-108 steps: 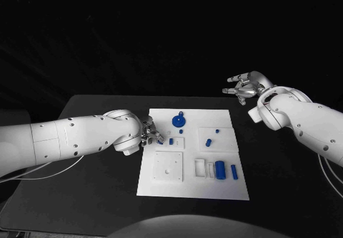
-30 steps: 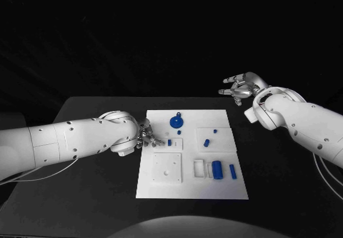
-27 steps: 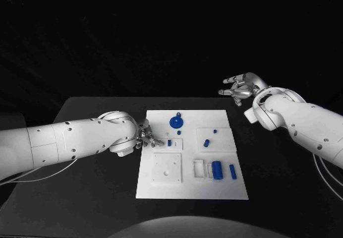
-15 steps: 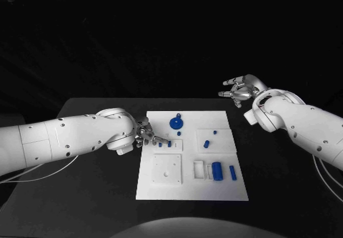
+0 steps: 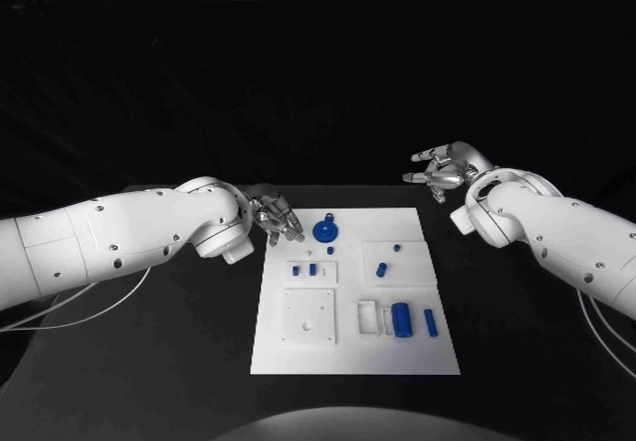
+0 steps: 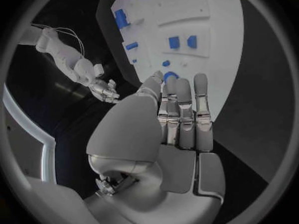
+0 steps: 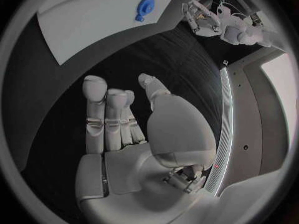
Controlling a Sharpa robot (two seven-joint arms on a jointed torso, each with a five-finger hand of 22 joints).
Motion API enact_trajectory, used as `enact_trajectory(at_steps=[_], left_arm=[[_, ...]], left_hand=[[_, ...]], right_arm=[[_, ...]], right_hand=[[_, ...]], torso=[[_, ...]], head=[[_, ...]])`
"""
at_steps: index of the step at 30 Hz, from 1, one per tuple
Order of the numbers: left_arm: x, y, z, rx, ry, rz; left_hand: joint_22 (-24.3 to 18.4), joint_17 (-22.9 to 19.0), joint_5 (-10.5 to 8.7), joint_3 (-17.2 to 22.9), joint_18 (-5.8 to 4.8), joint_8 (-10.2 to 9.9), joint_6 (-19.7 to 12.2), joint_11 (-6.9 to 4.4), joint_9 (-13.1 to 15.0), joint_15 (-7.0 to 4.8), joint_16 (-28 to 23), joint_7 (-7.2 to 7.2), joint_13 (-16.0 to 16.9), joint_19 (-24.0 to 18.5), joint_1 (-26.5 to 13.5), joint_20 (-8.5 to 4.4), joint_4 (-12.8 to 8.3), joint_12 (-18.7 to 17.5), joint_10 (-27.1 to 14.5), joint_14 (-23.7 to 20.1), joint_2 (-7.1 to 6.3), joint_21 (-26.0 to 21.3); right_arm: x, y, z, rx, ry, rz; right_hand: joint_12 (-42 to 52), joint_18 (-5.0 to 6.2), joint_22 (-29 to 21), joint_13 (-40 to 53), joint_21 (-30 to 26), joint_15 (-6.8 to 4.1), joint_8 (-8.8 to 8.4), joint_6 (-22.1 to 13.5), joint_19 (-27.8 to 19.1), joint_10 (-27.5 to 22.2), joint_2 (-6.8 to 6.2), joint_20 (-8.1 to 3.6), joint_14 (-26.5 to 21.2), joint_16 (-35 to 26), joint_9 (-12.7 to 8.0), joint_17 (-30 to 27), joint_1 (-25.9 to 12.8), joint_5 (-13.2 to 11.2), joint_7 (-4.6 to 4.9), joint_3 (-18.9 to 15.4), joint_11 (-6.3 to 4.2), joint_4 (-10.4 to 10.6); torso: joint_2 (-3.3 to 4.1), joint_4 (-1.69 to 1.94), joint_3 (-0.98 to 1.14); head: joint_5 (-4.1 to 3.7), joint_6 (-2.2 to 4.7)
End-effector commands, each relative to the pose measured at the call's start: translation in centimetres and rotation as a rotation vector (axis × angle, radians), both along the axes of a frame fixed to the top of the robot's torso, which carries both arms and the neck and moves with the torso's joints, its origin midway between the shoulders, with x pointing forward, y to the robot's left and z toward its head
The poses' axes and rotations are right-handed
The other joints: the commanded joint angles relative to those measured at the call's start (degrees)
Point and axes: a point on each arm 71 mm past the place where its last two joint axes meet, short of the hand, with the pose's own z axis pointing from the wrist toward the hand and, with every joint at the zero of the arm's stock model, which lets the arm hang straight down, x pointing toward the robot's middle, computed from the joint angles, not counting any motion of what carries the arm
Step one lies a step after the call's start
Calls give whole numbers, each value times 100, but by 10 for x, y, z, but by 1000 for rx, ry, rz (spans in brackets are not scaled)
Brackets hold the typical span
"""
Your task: Assemble the parts on the task board
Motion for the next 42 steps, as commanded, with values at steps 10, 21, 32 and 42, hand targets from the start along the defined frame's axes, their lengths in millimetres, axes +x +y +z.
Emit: enact_trajectory(at_steps=[10,21,32,42], left_arm=[[13,-57,17,-11,-486,-356],[15,-86,-5,226,-577,-600],[18,-97,-24,343,-511,-688],[17,-97,-34,377,-438,-712]], left_hand=[[690,-244,-241,1010,392,-34,-137,443,-1607,258,151,183,-1173,65,5,253,-941,-1937,-247,297,-76,283],[652,-398,-731,1029,463,-31,-181,495,-1828,267,267,154,-1177,325,-285,323,-869,-1949,-588,529,-348,161],[770,-509,-701,973,449,-34,-230,490,-1830,244,450,128,-1176,488,-139,302,-714,-1947,-730,573,-406,-10],[778,-516,-675,813,467,-33,-261,485,-1829,257,608,132,-1176,549,-159,320,-618,-1947,-719,631,-381,-9]], right_arm=[[0,5,3,34,-40,18],[0,8,7,97,-91,40],[0,11,10,145,-113,52],[-1,11,11,151,-116,52]], right_hand=[[-829,191,-329,-872,-584,-29,4,114,227,81,29,-13,-60,-640,11,-408,-64,65,-21,142,-66,-146],[-3885,156,-1380,-3828,-2168,133,33,833,-130,595,-1,140,-508,-1516,43,-1218,-260,127,8,812,117,-426],[-5189,183,-2174,-4565,-2920,240,36,865,111,829,11,238,-681,-1588,45,-2029,-443,172,61,1031,286,-606],[-5242,181,-2218,-4565,-2969,246,35,839,129,838,13,243,-718,-1519,44,-2127,-460,181,64,1025,295,-616]], torso=[[8,-7,-3],[14,-7,-6],[14,-14,4],[6,1,-1]], head=[[-49,67],[-105,82],[-126,56],[-156,23]])
